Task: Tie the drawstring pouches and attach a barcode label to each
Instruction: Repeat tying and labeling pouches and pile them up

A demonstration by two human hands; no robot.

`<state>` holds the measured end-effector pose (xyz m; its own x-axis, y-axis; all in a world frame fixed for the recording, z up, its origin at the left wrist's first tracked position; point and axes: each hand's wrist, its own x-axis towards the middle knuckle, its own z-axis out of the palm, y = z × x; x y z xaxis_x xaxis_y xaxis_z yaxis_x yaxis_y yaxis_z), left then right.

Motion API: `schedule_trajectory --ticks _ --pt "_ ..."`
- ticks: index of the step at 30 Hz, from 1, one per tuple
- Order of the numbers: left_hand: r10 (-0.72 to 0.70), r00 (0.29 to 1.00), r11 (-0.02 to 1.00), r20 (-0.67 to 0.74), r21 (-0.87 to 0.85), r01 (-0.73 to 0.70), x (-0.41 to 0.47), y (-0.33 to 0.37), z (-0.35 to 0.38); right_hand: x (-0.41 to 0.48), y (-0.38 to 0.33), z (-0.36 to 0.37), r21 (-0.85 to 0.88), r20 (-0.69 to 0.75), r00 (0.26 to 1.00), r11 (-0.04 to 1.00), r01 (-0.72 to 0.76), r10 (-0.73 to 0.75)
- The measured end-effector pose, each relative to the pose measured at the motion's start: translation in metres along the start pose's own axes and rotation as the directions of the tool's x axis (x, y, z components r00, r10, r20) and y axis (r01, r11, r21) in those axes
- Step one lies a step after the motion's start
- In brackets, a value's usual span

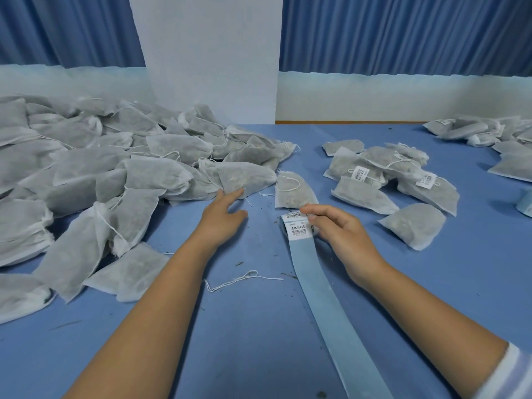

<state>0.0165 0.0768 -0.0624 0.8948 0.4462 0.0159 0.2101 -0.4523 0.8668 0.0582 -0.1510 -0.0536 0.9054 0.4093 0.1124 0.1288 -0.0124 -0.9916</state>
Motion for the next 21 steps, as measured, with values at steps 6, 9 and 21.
schedule_trajectory --ticks 6,9,21 --pt "0.125 0.992 0.976 -0.01 0.183 -0.121 -0.002 -0.002 0.005 -0.002 0.001 0.0 -0.004 0.006 1.0 1.0 0.011 -0.011" --pt "0.138 0.99 0.964 -0.04 0.234 -0.125 -0.002 -0.002 0.006 -0.003 0.0 -0.001 -0.029 0.012 1.0 0.999 0.02 -0.02" --pt "-0.219 0.803 0.835 -0.554 -0.533 -0.14 -0.014 0.011 -0.014 -0.004 -0.001 -0.004 -0.158 0.04 0.997 0.985 0.074 -0.069"
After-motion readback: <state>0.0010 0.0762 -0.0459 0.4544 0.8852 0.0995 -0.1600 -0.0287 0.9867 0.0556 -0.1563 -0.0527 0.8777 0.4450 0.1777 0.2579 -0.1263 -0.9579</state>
